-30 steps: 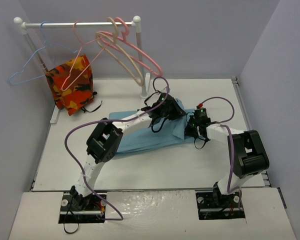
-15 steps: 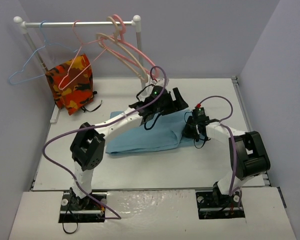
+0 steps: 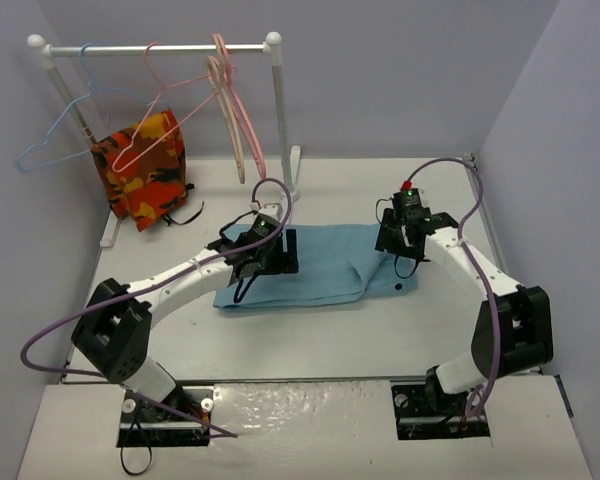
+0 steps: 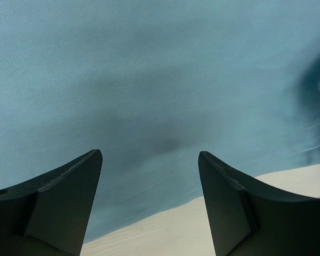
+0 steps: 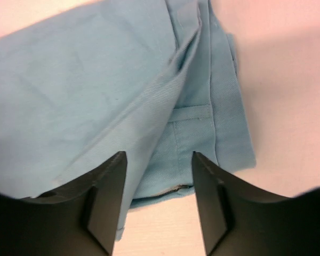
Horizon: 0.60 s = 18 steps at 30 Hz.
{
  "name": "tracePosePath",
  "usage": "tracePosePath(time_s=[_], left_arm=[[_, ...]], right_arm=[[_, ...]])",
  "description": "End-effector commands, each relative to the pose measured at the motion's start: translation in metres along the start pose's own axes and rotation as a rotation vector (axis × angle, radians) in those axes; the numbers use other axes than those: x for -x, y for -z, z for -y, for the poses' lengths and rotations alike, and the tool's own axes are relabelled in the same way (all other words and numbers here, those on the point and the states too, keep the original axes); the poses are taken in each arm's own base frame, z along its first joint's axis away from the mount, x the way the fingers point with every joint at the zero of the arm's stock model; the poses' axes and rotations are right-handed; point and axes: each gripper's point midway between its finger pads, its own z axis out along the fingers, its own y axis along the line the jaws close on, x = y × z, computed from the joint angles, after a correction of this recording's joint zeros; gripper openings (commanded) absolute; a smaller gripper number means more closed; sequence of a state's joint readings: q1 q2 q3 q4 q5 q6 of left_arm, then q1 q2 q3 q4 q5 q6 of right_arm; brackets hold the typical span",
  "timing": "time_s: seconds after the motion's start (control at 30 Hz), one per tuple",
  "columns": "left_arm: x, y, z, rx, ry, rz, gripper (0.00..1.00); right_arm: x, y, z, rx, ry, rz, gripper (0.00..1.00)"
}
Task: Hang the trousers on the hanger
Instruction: Fold the trousers
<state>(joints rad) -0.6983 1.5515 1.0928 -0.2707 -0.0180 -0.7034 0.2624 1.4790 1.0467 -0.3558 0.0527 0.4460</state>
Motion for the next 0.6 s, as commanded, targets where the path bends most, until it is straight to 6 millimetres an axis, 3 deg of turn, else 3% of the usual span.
tracePosePath(time_s=[0.0,0.17,0.3,0.47,0.57], left_arm=[[0.025,0.029,-0.007,0.023,-0.079,0.113,0.69],[0.012,0.013,-0.019,0.063,-0.1,0.072,0.66],[-0.002,-0.008,-0.026,0.082,-0.079,0.022,0.61],[-0.015,-0.022,-0.03,0.086,-0.053,-0.024,0.59],[-0.019,-0.023,-0.033,0.091,-0.045,-0.032,0.59]], right_arm=[[0.039,0.046,-0.025,0.053,0.074,0.12,0.52],[0.038,0.057,-0.083,0.161,0.184,0.13,0.52],[0.011,0.038,-0.115,0.172,0.232,0.078,0.51],[-0.021,0.003,-0.095,0.096,0.193,0.029,0.5],[-0.043,-0.017,-0.049,-0.005,0.142,-0.018,0.48]])
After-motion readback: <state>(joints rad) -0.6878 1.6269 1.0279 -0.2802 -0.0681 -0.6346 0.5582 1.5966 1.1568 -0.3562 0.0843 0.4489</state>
